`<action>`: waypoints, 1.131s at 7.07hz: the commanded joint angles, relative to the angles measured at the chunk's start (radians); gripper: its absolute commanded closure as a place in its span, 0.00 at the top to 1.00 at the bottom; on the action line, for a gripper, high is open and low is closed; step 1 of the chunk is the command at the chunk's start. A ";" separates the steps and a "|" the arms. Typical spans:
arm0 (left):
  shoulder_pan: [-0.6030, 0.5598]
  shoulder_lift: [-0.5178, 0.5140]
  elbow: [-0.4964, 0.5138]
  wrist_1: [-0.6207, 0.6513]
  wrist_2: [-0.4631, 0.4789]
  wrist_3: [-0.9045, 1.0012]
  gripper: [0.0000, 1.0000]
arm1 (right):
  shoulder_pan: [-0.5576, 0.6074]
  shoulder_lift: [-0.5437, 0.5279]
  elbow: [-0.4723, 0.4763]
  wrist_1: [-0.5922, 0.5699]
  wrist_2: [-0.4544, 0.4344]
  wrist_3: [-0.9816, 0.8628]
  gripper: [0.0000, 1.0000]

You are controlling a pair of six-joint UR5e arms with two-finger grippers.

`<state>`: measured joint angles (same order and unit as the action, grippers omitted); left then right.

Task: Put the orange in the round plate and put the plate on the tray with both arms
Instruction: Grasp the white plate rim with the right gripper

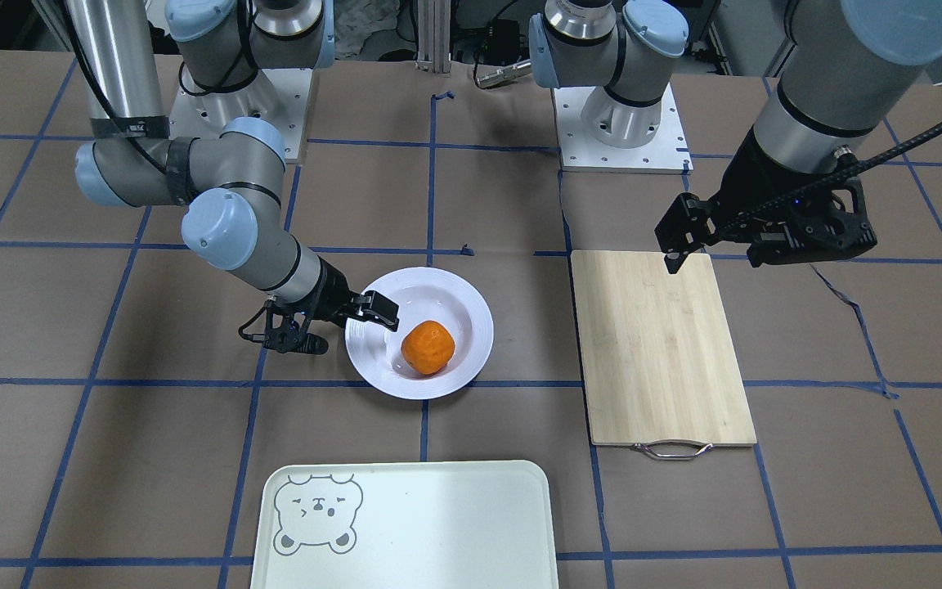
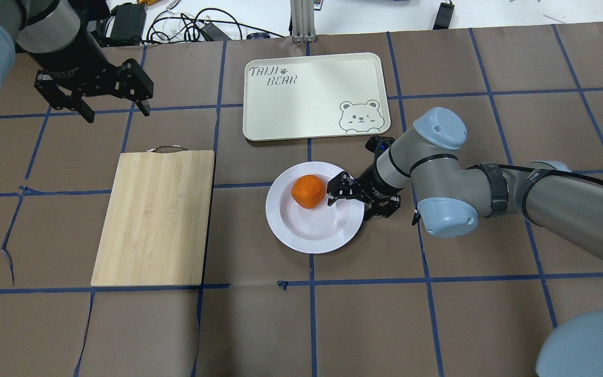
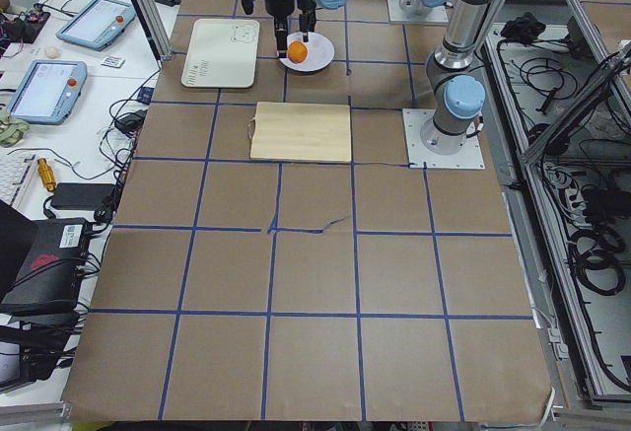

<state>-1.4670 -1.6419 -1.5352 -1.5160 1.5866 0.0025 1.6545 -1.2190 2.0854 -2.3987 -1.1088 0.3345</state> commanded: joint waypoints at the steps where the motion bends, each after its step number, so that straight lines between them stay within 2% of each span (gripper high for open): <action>1: 0.001 0.008 0.016 0.002 -0.002 -0.001 1.00 | 0.021 0.018 0.007 -0.033 0.000 0.017 0.96; 2: 0.001 0.008 0.001 0.002 0.000 -0.001 1.00 | 0.021 0.019 0.027 -0.051 -0.002 0.014 0.86; 3: 0.001 0.010 0.001 0.000 0.000 0.001 1.00 | 0.021 0.021 0.048 -0.069 -0.002 0.014 0.73; 6: -0.004 0.004 -0.005 -0.001 0.000 0.002 1.00 | 0.021 0.018 0.044 -0.074 -0.003 0.023 0.14; 7: -0.004 -0.001 -0.014 -0.001 -0.002 0.002 1.00 | 0.019 0.010 0.036 -0.071 -0.003 0.024 0.03; 8: -0.004 0.007 -0.035 -0.001 0.000 0.002 1.00 | 0.019 0.009 0.022 -0.069 -0.002 0.027 0.00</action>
<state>-1.4710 -1.6389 -1.5515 -1.5172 1.5856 0.0044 1.6742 -1.2065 2.1212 -2.4700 -1.1120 0.3585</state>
